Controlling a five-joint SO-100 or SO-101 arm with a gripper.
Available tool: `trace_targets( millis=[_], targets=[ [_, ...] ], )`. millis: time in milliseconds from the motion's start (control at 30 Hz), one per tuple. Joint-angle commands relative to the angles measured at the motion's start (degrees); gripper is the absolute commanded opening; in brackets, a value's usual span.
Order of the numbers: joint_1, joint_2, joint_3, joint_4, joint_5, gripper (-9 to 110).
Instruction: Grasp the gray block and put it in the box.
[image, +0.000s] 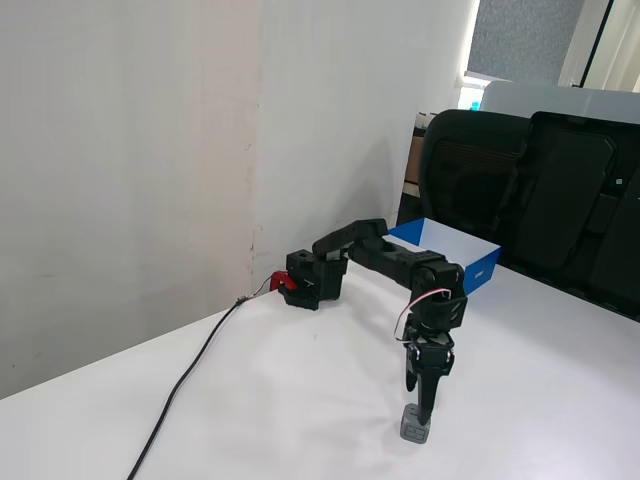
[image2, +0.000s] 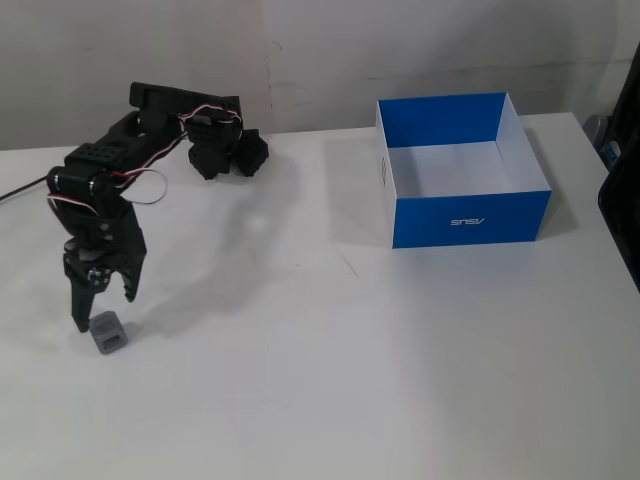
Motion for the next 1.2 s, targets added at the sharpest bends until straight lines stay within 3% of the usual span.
trace_targets(
  millis=[0, 933, 1100, 1167],
  targets=[
    [-1.23, 2.81, -1.05, 2.55, 0.00, 31],
    [-0.18, -5.36, -9.84, 2.55, -0.35, 31],
    [0.09, -5.71, -9.84, 2.55, -0.44, 15],
    [0.09, -5.80, -9.84, 2.55, -0.44, 3]
  ],
)
